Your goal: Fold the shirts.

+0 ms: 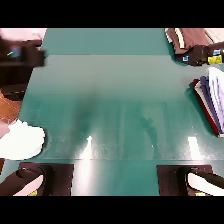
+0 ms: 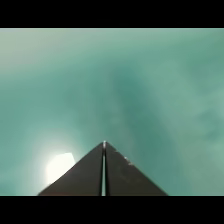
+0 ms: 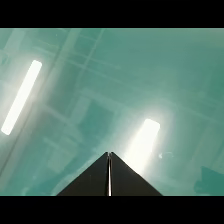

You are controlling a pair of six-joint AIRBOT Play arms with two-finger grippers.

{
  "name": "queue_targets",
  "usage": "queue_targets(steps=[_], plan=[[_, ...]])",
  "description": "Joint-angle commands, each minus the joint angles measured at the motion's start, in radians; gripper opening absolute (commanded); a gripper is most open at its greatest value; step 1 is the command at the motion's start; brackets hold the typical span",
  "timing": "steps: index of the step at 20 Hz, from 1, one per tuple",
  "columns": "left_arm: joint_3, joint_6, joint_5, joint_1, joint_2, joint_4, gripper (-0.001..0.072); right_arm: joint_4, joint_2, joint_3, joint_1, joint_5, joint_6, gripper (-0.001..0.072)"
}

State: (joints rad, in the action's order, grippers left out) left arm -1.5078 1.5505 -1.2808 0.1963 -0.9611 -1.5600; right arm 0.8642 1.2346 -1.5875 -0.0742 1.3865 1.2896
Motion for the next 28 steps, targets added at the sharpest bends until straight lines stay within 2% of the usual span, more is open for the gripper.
queue_targets(steps=[1, 2, 3, 4, 6, 10, 13, 15, 16, 17, 18, 22, 24, 28], plan=[[0.167, 0.02, -0.232, -0.124, 0.155, -0.196, 0.0078, 0.0, 0.001, 0.0, -0.001, 0.001, 0.0, 0.0017], [0.256, 0.022, -0.238, -0.157, 0.193, -0.195, 0.0404, 0.0, 0.001, 0.0, -0.001, 0.001, 0.0, 0.0017], [0.344, 0.029, -0.236, -0.181, 0.219, -0.195, 0.0628, 0.0, 0.001, 0.0, -0.001, 0.002, 0.0, 0.0017], [0.442, 0.039, -0.227, -0.206, 0.237, -0.196, 0.0605, 0.0, 0.001, 0.0, -0.001, 0.002, 0.0, 0.0017], [0.626, 0.04, -0.196, -0.248, 0.243, -0.203, 0.0605, 0.0, 0.001, 0.0, -0.001, 0.002, 0.0, 0.0017], [0.928, 0.075, -0.042, -0.317, 0.242, -0.222, 0.0605, 0.0, 0.001, 0.0, -0.001, 0.004, 0.0, 0.0017], [0.991, 0.084, -0.037, -0.328, 0.242, -0.224, 0.0604, 0.001, 0.001, 0.0, -0.001, 0.002, 0.0, 0.0017], [0.973, 0.125, -0.06, -0.328, 0.243, -0.224, 0.06, 0.001, 0.001, 0.0, -0.001, 0.001, 0.0, 0.0017], [0.958, 0.134, -0.071, -0.328, 0.243, -0.224, 0.0352, 0.001, 0.001, 0.0, -0.001, 0.001, 0.0, 0.0017], [0.93, 0.133, -0.086, -0.328, 0.243, -0.221, 0.0023, 0.001, 0.001, 0.0, -0.001, 0.001, 0.0, 0.0017], [0.892, 0.134, -0.105, -0.328, 0.243, -0.217, 0.0044, 0.0, 0.0, 0.0, -0.001, 0.001, 0.0, 0.0017], [0.578, 0.118, -0.15, -0.327, 0.243, -0.117, 0.0024, 0.0, 0.0, -0.014, 0.0, 0.002, 0.0, 0.0017], [0.375, 0.107, -0.143, -0.327, 0.243, 0.034, 0.0023, 0.0, 0.0, -0.066, 0.0, 0.001, 0.0, 0.0017], [0.071, 0.027, -0.064, -0.327, 0.242, 0.393, 0.0022, 0.0, 0.002, -0.201, 0.0, -0.029, 0.0, 0.0017]])
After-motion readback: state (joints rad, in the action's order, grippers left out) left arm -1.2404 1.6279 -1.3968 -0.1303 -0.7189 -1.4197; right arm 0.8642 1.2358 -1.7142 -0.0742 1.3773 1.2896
